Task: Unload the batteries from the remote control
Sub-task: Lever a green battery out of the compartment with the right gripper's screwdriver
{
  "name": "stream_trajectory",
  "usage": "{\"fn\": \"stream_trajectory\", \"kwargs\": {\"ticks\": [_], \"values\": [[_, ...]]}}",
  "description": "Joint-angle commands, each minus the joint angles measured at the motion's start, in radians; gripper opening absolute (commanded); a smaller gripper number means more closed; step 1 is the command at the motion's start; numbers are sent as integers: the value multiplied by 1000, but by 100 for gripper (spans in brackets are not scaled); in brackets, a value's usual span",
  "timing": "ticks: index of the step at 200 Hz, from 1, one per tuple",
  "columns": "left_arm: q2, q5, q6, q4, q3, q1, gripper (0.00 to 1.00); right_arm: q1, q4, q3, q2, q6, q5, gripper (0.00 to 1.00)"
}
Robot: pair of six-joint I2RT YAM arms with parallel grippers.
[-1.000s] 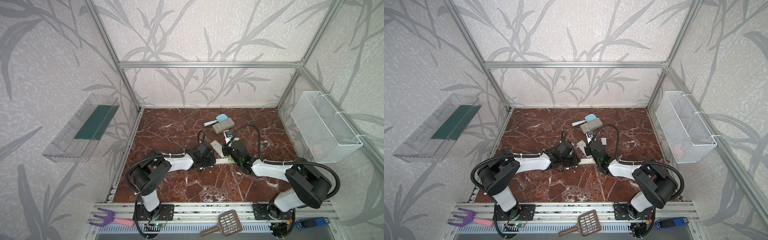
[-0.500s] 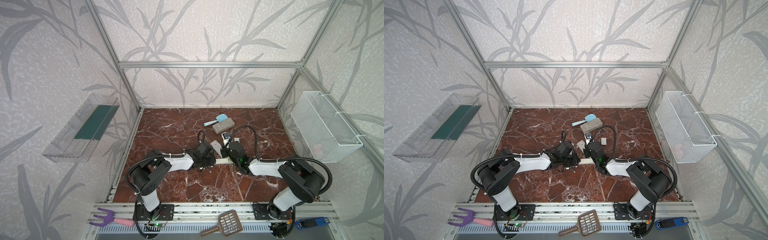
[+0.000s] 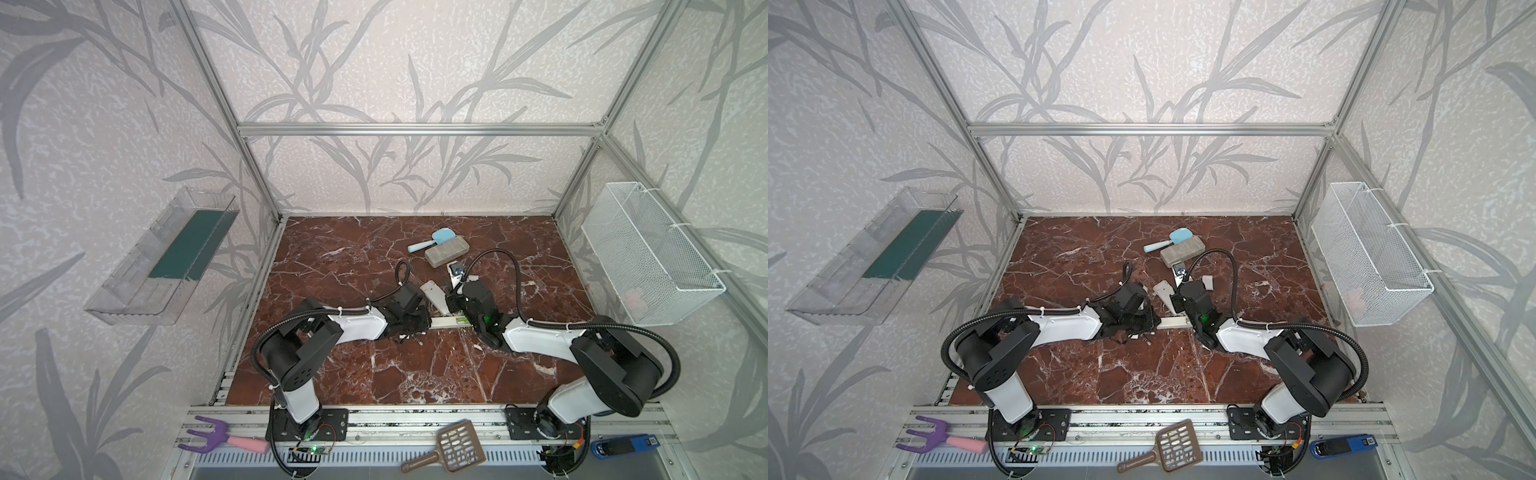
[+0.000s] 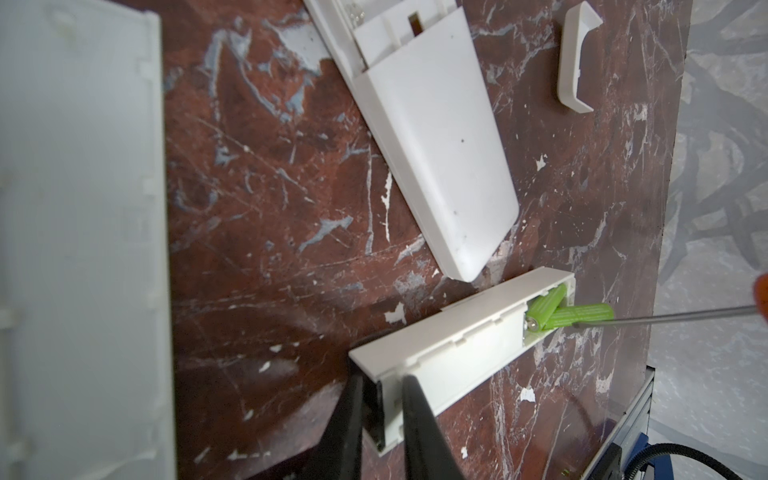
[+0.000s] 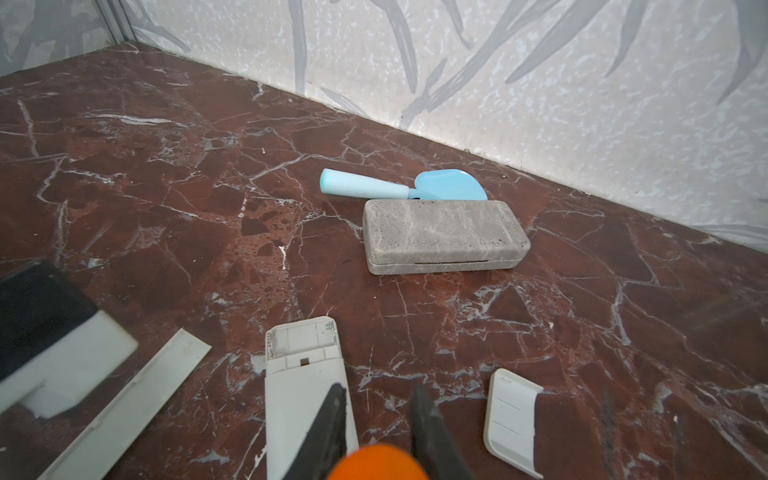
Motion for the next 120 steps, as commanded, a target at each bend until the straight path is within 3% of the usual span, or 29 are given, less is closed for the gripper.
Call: {"fn": "stream_trajectory", "kwargs": {"ticks": [1,120], "values": [[30,-12,8,-90,-36,6,20,-14,-11,-17,-27,-8,24,0],[28,-15,6,-91,-39,6,20,14,-32,13,-56,-2,-67,0]]}}
